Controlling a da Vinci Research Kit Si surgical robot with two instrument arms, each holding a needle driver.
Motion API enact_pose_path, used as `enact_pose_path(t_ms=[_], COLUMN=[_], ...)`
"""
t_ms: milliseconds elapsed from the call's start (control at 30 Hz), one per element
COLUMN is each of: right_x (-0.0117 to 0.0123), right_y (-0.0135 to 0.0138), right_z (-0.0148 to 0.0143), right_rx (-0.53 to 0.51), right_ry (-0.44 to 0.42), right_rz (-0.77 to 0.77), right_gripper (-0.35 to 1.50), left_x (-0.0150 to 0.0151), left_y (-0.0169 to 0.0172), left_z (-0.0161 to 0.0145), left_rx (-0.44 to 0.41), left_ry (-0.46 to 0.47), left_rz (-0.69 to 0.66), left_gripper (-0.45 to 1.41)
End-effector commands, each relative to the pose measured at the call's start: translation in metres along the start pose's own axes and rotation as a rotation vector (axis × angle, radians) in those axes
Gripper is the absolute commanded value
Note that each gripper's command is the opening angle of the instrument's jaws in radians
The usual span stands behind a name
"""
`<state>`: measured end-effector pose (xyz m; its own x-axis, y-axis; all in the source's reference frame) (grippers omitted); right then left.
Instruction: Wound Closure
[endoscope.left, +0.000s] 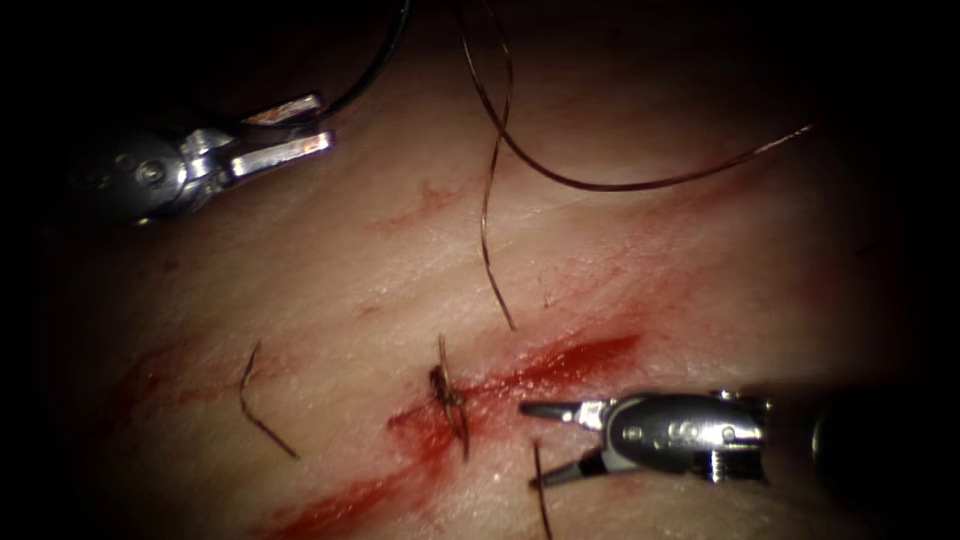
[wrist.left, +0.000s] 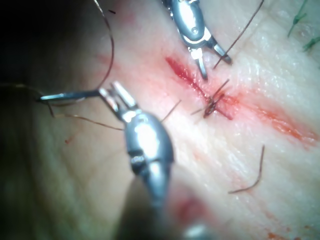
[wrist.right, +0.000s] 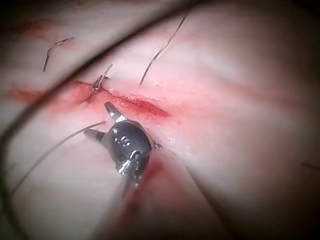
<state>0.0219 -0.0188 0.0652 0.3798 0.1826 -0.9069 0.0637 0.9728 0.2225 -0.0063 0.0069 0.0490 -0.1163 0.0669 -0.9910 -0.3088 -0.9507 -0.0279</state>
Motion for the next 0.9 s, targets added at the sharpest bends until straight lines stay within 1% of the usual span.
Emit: enact_pose_path(t_ms=[33,100,133,167,200,267,300,500,567,633,733,900], right_x=[-0.0002,-0.0002,-0.0002,-0.0002,-0.0003,-0.0004,-0.0004,-0.0007,-0.0008,-0.0007,-0.0006,0.0000], right_y=[-0.0006,-0.0006,-0.0005,-0.0005,-0.0005,-0.0005,-0.0005,0.0001,0.0000,-0.0003,-0.0011,-0.0036], right_z=[0.0013,0.0013,0.0012,0.0012,0.0011,0.0007,0.0006,0.0004,0.0002,-0.0001,-0.0008,-0.0024], right_rx=[0.009,0.011,0.015,0.021,0.022,0.051,0.059,0.055,0.065,0.070,0.097,0.155], right_ry=[0.006,0.008,0.009,0.012,0.012,0.019,0.010,-0.051,-0.073,-0.077,-0.085,-0.100], right_rz=[-0.001,-0.002,-0.003,-0.003,-0.004,-0.005,-0.004,-0.001,0.004,0.021,0.058,0.092], right_gripper=[1.31,1.28,1.23,1.16,1.01,-0.01,-0.35,-0.35,-0.35,-0.35,-0.35,-0.35], left_x=[-0.0006,-0.0006,-0.0006,-0.0006,-0.0006,-0.0006,-0.0006,-0.0005,-0.0005,-0.0005,-0.0005,-0.0005], left_y=[0.0002,0.0002,0.0002,0.0002,0.0002,0.0002,0.0002,0.0001,0.0001,0.0001,0.0001,0.0001], left_z=[0.0005,0.0005,0.0004,0.0004,0.0004,0.0004,0.0004,0.0004,0.0004,0.0004,0.0004,0.0004], left_rx=[-0.001,-0.001,-0.002,-0.002,-0.002,-0.002,-0.002,-0.002,-0.002,-0.002,-0.002,-0.002], left_ry=[0.001,0.001,0.001,0.001,0.001,0.001,0.001,0.001,0.001,0.001,0.001,0.001], left_rz=[-0.001,-0.001,-0.001,-0.001,-0.001,-0.001,-0.001,-0.002,-0.002,-0.002,-0.002,-0.002], left_gripper=[-0.45,-0.45,-0.45,-0.45,-0.45,-0.45,-0.45,-0.45,-0.45,-0.45,-0.45,-0.45])
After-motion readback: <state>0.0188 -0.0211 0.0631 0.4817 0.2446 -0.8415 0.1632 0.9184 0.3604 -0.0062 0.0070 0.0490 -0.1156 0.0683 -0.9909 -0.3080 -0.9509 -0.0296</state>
